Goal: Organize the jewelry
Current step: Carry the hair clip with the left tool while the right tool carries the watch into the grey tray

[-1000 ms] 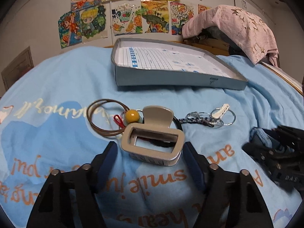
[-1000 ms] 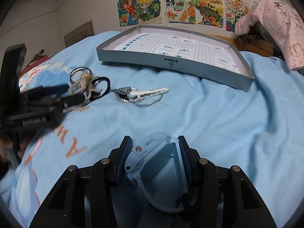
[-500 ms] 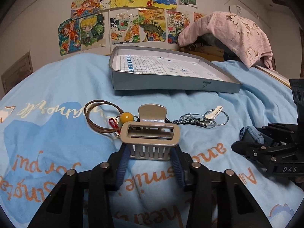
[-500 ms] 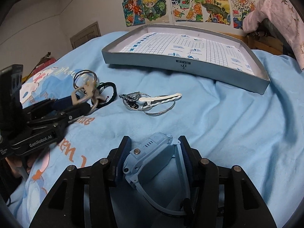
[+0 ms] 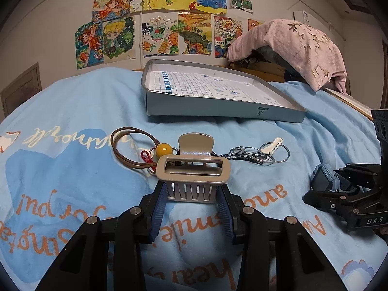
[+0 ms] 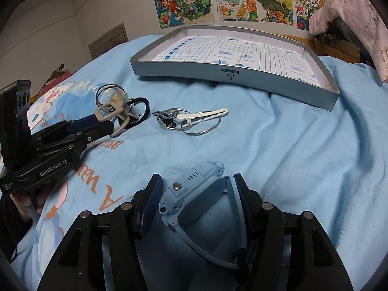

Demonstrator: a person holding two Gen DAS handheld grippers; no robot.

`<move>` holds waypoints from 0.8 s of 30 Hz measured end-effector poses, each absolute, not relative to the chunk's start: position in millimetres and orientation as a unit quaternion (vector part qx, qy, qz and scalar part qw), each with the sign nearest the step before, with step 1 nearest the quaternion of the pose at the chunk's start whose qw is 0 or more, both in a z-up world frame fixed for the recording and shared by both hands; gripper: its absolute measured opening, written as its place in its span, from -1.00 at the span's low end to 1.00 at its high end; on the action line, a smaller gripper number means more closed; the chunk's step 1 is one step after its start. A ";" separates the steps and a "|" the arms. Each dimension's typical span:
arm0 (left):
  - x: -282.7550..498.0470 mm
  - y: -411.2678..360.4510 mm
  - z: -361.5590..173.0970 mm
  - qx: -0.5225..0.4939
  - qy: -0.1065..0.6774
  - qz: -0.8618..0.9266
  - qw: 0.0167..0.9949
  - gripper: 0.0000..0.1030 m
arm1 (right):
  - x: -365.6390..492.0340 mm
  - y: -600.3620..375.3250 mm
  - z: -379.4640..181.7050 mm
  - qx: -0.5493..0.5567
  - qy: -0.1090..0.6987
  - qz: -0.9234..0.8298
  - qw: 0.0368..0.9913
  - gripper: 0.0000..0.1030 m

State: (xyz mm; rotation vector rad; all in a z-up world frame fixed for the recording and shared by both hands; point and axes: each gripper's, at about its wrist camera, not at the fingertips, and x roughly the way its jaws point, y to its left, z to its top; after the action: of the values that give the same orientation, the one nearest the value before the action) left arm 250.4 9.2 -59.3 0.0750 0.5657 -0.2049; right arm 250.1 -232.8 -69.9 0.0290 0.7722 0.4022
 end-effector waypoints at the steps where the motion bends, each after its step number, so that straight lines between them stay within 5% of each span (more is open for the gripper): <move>1: 250.7 9.0 -59.6 0.038 0.279 -0.101 0.954 -0.26 | 249.2 -233.1 -70.1 0.013 0.376 0.193 0.906 0.04; 24: 218.3 -29.2 -11.2 0.064 0.200 -0.125 0.970 -0.30 | 240.2 -254.4 -44.7 0.055 0.318 0.195 0.926 -0.09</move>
State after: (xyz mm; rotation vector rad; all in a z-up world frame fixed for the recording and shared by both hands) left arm 218.3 -29.2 -11.2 0.1300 0.4048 -0.2525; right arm 240.2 -254.4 -44.7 0.1137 0.6522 0.4006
